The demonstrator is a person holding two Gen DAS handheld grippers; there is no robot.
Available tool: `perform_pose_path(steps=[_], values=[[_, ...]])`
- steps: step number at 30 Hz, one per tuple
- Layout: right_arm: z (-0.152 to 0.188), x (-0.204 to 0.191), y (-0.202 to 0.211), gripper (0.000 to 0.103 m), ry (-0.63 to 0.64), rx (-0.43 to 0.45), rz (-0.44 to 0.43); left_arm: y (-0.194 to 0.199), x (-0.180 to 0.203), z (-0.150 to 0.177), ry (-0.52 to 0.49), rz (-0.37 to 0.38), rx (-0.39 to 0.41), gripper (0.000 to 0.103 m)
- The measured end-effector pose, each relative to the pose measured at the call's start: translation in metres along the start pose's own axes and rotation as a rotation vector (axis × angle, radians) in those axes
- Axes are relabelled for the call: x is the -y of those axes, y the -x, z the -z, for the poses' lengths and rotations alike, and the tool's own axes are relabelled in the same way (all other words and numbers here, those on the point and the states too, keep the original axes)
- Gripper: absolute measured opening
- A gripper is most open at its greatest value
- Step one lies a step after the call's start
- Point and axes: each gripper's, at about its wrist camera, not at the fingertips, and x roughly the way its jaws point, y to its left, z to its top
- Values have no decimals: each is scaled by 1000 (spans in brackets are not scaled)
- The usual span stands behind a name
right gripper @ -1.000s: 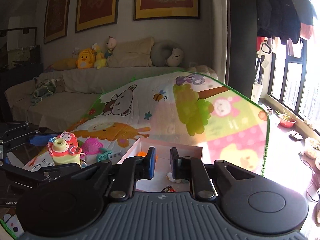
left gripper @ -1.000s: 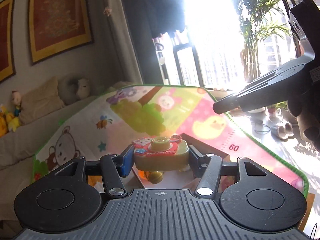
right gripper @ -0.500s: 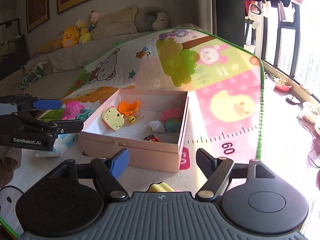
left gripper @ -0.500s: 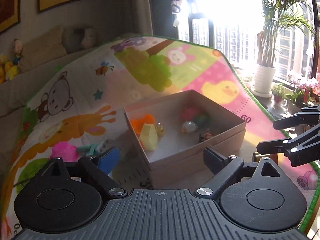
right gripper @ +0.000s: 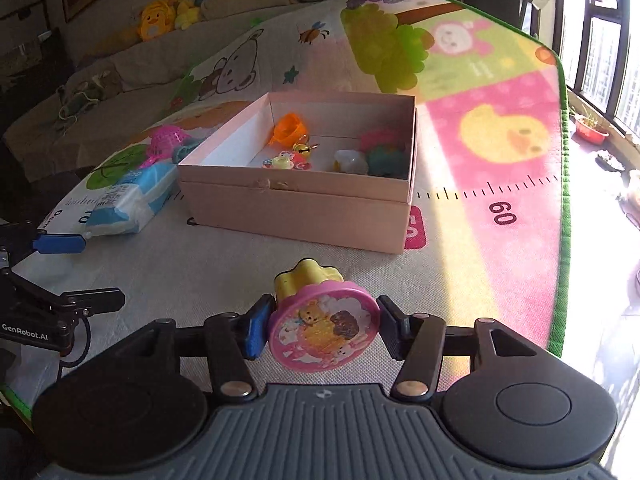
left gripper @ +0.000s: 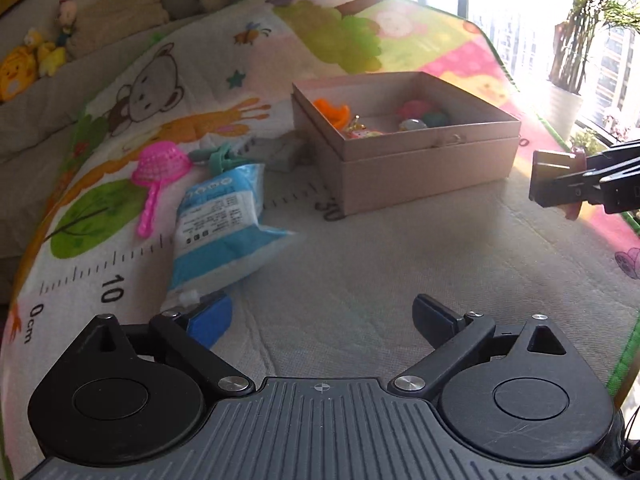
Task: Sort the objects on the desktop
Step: 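Drop the Hello Kitty toy into the pink box with the left gripper while the right grasps the pudding toy, then drop the yellow pudding toy into the pink box with the right gripper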
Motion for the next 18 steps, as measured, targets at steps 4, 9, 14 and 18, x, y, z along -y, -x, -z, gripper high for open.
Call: perform_pose_path(steps=[4, 9, 14, 18], values=[[-48, -10, 5, 55, 44, 100, 16, 0, -1, 2, 8, 14, 4, 100], [-94, -15, -33, 55, 66, 110, 59, 4, -8, 7, 23, 6, 12, 101], [-108, -22, -75, 57, 50, 39, 79, 15, -28, 9, 67, -21, 61, 102], [-113, -55, -79, 57, 105, 44, 24, 16, -45, 5, 97, -63, 103, 102]])
